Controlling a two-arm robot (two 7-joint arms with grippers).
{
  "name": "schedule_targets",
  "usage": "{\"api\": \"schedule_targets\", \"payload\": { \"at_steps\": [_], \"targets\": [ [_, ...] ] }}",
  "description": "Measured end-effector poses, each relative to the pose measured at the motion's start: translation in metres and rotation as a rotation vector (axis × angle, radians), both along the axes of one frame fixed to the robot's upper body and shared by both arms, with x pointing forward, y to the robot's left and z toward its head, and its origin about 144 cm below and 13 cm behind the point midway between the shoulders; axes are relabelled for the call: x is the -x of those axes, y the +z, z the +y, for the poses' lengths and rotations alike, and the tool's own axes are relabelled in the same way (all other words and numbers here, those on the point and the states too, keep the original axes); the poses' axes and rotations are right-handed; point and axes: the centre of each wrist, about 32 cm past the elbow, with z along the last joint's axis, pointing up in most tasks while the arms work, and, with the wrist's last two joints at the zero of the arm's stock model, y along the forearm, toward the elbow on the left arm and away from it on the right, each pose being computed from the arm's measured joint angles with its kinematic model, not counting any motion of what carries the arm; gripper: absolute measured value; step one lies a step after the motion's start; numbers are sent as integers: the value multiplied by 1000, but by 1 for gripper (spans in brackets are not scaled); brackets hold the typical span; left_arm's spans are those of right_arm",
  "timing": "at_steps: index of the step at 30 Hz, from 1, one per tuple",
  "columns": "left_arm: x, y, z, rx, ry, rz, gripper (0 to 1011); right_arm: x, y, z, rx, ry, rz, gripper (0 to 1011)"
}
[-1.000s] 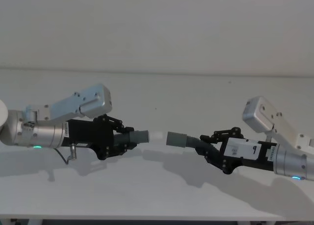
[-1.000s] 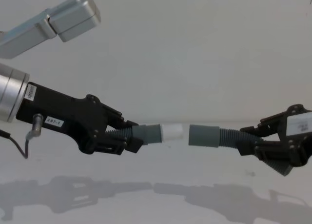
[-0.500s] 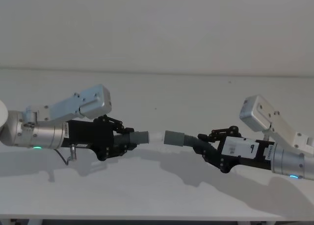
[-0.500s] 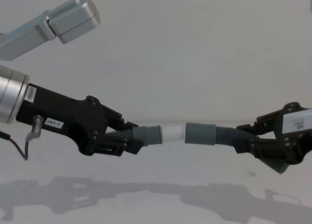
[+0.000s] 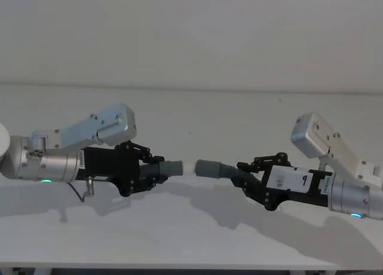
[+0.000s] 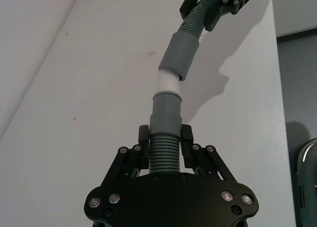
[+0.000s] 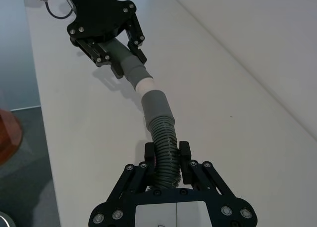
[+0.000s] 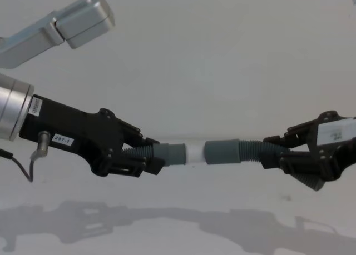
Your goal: Use both hands to pick up one end of the pipe from the table, align the ends, and insert them.
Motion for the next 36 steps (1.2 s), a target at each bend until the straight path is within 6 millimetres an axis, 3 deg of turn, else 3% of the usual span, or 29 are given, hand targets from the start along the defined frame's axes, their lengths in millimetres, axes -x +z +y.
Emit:
{"api": "schedule_targets", "payload": {
  "at_steps": [36],
  "targets": [
    [11, 1, 8, 13, -59, 28, 364, 3, 3, 9, -2, 20, 15, 290]
  ]
}}
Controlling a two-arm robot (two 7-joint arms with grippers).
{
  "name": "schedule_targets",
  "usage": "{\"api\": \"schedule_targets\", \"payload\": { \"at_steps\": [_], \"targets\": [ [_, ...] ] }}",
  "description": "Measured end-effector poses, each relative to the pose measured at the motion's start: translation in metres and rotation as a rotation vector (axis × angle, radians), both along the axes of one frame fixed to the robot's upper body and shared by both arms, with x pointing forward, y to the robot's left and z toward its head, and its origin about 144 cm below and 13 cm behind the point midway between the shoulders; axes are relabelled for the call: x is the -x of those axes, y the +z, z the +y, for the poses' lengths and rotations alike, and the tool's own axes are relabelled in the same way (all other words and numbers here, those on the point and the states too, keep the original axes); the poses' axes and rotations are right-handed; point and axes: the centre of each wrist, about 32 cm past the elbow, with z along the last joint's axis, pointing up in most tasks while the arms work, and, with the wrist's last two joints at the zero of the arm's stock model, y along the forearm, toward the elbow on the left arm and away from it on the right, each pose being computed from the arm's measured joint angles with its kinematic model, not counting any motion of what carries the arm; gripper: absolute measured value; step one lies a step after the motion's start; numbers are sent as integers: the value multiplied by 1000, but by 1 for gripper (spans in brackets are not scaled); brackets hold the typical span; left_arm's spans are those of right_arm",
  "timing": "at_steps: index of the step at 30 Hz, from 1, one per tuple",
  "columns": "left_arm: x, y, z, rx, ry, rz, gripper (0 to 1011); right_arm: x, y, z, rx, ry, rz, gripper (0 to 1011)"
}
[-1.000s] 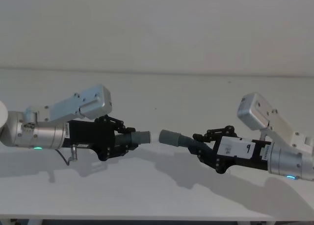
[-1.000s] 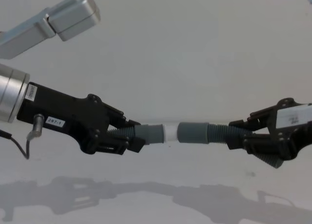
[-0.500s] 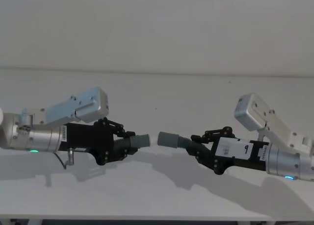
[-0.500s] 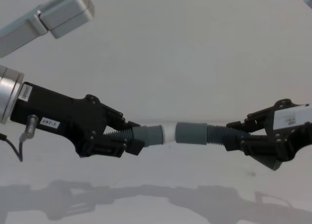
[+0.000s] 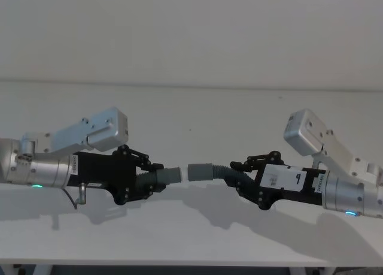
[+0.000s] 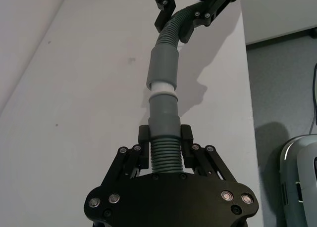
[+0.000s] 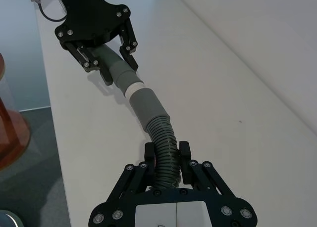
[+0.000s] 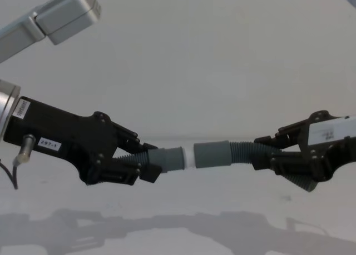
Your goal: Use both hands to pick up one end of the pipe from the table, align the ends, and insert them.
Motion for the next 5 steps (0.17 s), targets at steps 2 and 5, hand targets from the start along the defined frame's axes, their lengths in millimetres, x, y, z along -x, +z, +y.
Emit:
{"api": "schedule_targets", "payload": {
  "at_steps": [2, 5],
  "targets": [
    [0, 0, 0, 0, 0, 1, 364, 0, 0, 0, 0, 0, 0, 290],
    [1, 0, 1, 0, -1, 3, 364, 0, 0, 1, -1, 1, 1, 290]
  ]
}}
